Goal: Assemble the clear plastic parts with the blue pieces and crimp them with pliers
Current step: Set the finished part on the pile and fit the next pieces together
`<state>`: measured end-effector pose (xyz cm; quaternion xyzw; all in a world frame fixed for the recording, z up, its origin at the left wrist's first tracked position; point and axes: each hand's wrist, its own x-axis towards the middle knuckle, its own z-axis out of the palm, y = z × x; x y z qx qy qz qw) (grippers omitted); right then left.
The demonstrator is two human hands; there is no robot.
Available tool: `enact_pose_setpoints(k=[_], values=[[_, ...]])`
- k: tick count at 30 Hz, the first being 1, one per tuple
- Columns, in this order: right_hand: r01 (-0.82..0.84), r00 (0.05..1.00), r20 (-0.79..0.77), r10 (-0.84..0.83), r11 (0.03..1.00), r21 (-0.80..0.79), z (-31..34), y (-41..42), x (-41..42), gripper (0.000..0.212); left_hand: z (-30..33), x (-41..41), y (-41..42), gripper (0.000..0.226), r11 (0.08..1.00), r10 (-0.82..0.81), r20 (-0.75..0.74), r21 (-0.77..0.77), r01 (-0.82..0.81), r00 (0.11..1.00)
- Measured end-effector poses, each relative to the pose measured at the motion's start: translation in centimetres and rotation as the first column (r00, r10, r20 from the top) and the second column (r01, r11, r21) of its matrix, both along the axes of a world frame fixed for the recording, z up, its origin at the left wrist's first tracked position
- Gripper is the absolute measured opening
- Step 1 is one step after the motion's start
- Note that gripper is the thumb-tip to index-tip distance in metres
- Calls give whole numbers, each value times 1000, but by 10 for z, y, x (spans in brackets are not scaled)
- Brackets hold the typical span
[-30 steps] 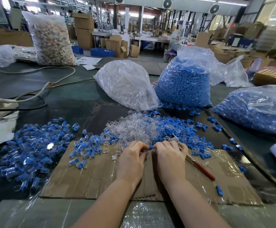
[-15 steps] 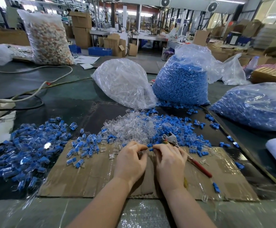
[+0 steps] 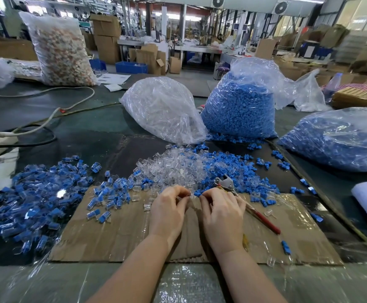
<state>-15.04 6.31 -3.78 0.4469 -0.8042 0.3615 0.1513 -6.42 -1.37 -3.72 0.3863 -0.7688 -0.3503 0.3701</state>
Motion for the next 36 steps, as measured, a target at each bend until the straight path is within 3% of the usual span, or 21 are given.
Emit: enact_pose_setpoints(k=[8, 14, 29, 36], values=[[-9, 998, 64, 9, 1000, 5, 1, 0, 0, 10, 4, 2, 3, 14, 997, 11, -70, -72, -16, 997], [-16, 997, 70, 16, 1000, -6, 3, 1, 1, 10, 1, 1, 0, 11, 999, -22, 55, -29, 24, 998], [-86, 996, 1, 86, 996, -17, 2, 1, 0, 15, -1, 1, -3, 27, 987, -67, -122, 136, 83, 990], [-69, 997, -28, 69, 998, 2, 0, 1, 1, 16, -1, 3, -3, 21, 975, -131, -108, 167, 148, 985]])
